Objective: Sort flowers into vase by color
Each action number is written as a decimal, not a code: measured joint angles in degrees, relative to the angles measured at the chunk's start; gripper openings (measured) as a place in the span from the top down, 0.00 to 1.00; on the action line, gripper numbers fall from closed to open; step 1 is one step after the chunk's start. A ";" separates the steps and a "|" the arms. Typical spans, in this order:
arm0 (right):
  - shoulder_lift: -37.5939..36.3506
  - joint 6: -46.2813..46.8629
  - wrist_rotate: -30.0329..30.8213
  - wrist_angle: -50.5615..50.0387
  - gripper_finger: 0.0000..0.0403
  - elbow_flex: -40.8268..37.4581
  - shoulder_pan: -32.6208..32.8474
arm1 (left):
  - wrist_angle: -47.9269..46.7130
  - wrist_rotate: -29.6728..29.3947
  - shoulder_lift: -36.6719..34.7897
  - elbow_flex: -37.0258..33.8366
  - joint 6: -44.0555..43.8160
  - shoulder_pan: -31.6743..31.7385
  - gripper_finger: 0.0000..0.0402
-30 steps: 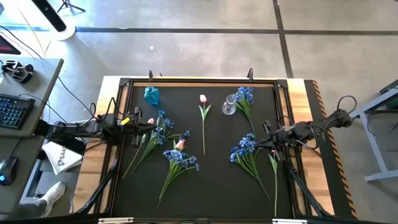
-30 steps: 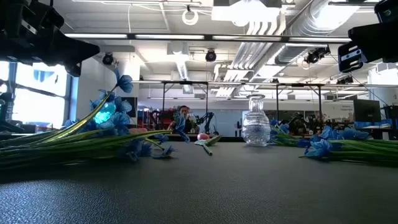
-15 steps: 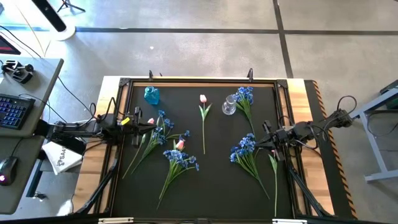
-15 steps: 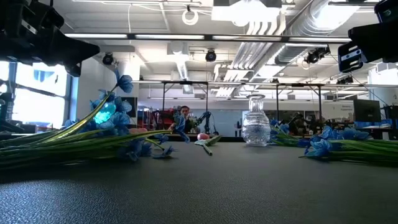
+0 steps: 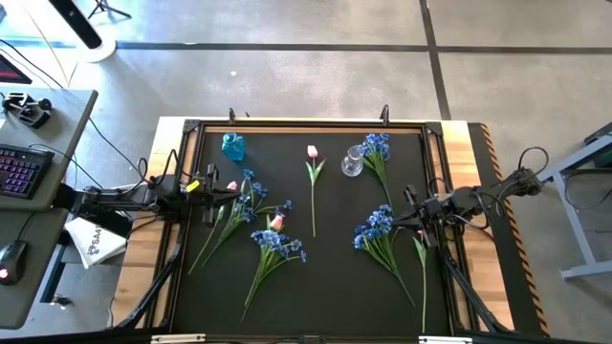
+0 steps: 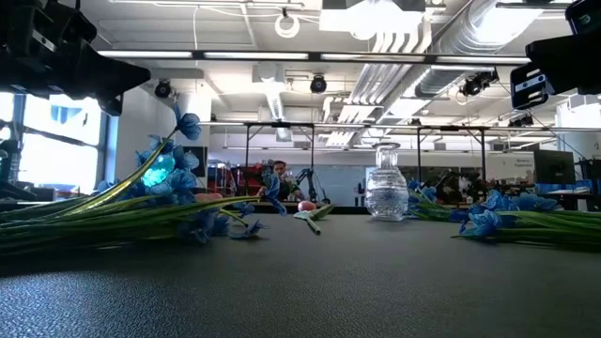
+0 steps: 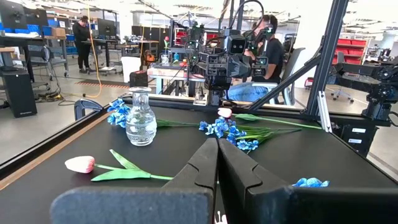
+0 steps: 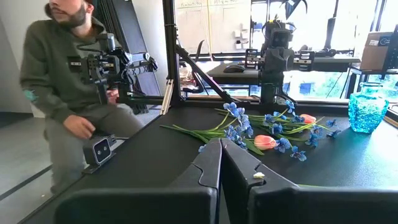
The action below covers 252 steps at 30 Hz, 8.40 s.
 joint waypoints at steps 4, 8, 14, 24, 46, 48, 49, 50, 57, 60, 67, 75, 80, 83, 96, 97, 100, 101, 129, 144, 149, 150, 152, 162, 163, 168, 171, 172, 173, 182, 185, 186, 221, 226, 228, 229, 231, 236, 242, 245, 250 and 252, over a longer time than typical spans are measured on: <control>0.00 0.00 0.01 0.00 1.00 -0.01 0.00 | 0.00 0.00 0.01 -0.02 0.00 -0.02 1.00; 0.00 0.00 0.00 0.00 1.00 0.00 0.00 | 0.02 -0.01 0.00 -0.02 0.01 -0.01 1.00; 0.00 0.00 0.00 0.02 1.00 0.00 0.00 | 0.00 -0.01 0.00 -0.02 0.00 -0.01 1.00; 0.00 0.00 0.00 0.02 1.00 0.00 0.00 | 0.00 -0.02 0.01 0.00 0.00 -0.02 1.00; 0.76 18.04 11.31 16.46 1.00 -0.01 -0.18 | 0.47 -0.16 0.00 0.00 0.02 -0.02 1.00; 1.48 17.73 12.02 17.23 1.00 0.02 -0.17 | 0.58 -1.14 0.00 -0.01 0.02 0.00 1.00; 2.04 17.71 12.05 17.07 1.00 0.07 -0.17 | 0.60 -1.65 0.01 -0.02 0.02 0.00 1.00; 3.02 17.77 12.07 16.80 1.00 0.09 -0.17 | 0.64 -2.22 0.00 -0.02 0.02 -0.02 1.00; 18.45 19.75 15.70 9.79 1.00 6.97 -0.13 | 0.74 -4.28 0.01 -0.02 -0.56 -0.01 1.00; 26.98 22.73 15.69 -2.22 1.00 15.47 -0.13 | 0.79 -4.41 0.01 -0.01 -0.99 0.00 1.00; 48.15 39.67 7.97 -33.62 0.88 36.86 0.05 | 0.79 -4.44 0.01 -0.01 -2.54 -0.02 1.00; 71.39 57.42 -6.52 -43.97 0.56 50.40 6.00 | 1.71 -8.96 0.01 -0.02 -2.64 0.00 1.00; 81.61 69.78 -9.30 -44.06 0.41 51.93 12.80 | 2.11 -9.07 0.01 -0.02 -5.27 -0.03 1.00; 85.65 76.87 -9.36 -44.08 0.37 51.39 16.80 | 2.12 -9.03 0.01 -0.02 -6.50 -0.03 1.00; 92.34 83.15 -10.00 -50.10 0.39 50.21 16.87 | 2.60 -8.96 0.01 -0.02 -9.66 -0.04 1.00; 92.34 82.85 -9.32 -50.08 0.41 50.21 16.69 | 2.60 -8.96 0.01 -0.02 -9.71 -0.04 1.00; 92.34 82.49 -8.54 -49.97 0.49 50.21 15.91 | 2.52 -8.96 0.01 -0.02 -10.54 -0.04 1.00; 92.34 82.48 -8.34 -49.95 0.52 50.21 15.67 | 2.54 -8.96 0.01 -0.02 -10.58 -0.04 1.00; 92.88 82.07 0.73 -46.19 0.42 50.18 14.30 | 1.57 -8.96 0.01 -0.02 -10.63 -0.04 1.00; 93.16 77.11 1.98 -43.68 0.97 49.96 15.28 | 1.57 -8.93 0.01 -0.02 -11.79 -0.06 1.00; 88.95 72.12 13.90 -33.85 0.95 50.01 18.44 | 1.57 -8.94 0.01 -0.02 -12.04 -0.53 1.00; 88.18 69.79 17.71 -30.95 0.95 50.01 19.05 | 1.57 -8.94 0.01 -0.02 -12.05 -0.68 1.00; 86.96 62.45 27.18 -24.31 0.98 50.01 20.12 | 1.57 -8.94 0.01 -0.02 -12.04 -1.13 1.00; 86.51 1.81 39.52 41.66 0.99 38.47 12.17 | 2.08 -8.95 0.01 -0.02 -12.11 -3.15 1.00; 86.51 -2.40 34.84 49.09 0.99 36.60 10.04 | 2.08 -8.94 0.01 -0.02 -12.14 -3.34 1.00; 86.48 -17.69 26.18 78.01 0.99 29.17 -1.23 | 2.10 -8.96 0.01 -0.02 -12.59 -4.74 1.00; 86.27 -25.99 28.72 88.27 0.99 26.61 -7.33 | 2.08 -8.96 0.01 -0.02 -12.68 -5.60 1.00; 85.42 -27.57 29.92 87.88 0.99 26.40 -9.50 | 2.09 -8.96 0.02 -0.02 -12.70 -5.91 1.00; 84.52 -28.70 31.44 86.91 0.99 26.15 -11.31 | 2.06 -8.97 0.03 -0.02 -12.68 -6.20 1.00; 80.46 -30.01 38.93 85.03 0.99 25.94 -22.31 | 2.22 -10.51 1.16 -0.02 -12.55 -7.71 1.00; 78.51 -30.03 44.47 81.18 0.99 25.94 -22.51 | 2.10 -10.59 1.80 -0.02 -12.52 -7.72 1.00; 77.69 -30.03 45.56 79.30 0.99 25.94 -22.49 | 2.11 -10.60 1.94 -0.02 -12.52 -7.72 1.00; 75.84 -7.75 43.52 55.72 0.61 25.99 -27.89 | 2.56 -10.64 2.94 -0.02 -12.52 -7.69 1.00; 75.84 -4.17 43.52 50.68 0.47 25.99 -27.89 | 2.56 -10.64 2.94 -0.02 -12.52 -7.69 1.00; 75.84 -3.85 43.52 49.34 0.43 26.00 -27.89 | 2.56 -10.64 2.94 -0.02 -12.52 -7.69 1.00; 75.84 -3.85 43.50 49.01 0.41 25.99 -27.89 | 2.56 -10.64 2.94 -0.02 -12.52 -7.69 1.00; 75.83 -3.83 43.51 48.57 0.38 26.01 -27.89 | 2.55 -10.64 2.94 -0.02 -12.53 -7.69 1.00; 74.81 -2.56 43.43 45.60 0.34 26.03 -27.78 | 2.56 -10.66 2.92 -0.02 -12.59 -7.69 1.00; 69.42 1.83 42.95 33.91 0.33 26.03 -26.94 | 2.51 -10.66 2.92 -0.02 -12.63 -7.69 1.00; 65.22 5.54 40.31 25.27 0.33 26.03 -26.26 | 2.53 -10.64 2.92 -0.02 -12.63 -7.69 1.00; 57.46 12.31 36.73 10.21 0.33 26.06 -24.79 | 2.52 -10.64 2.92 -0.02 -12.63 -7.69 1.00; 54.60 17.74 34.45 0.46 0.34 27.25 -24.06 | 2.54 -10.64 2.92 -0.02 -12.63 -7.69 1.00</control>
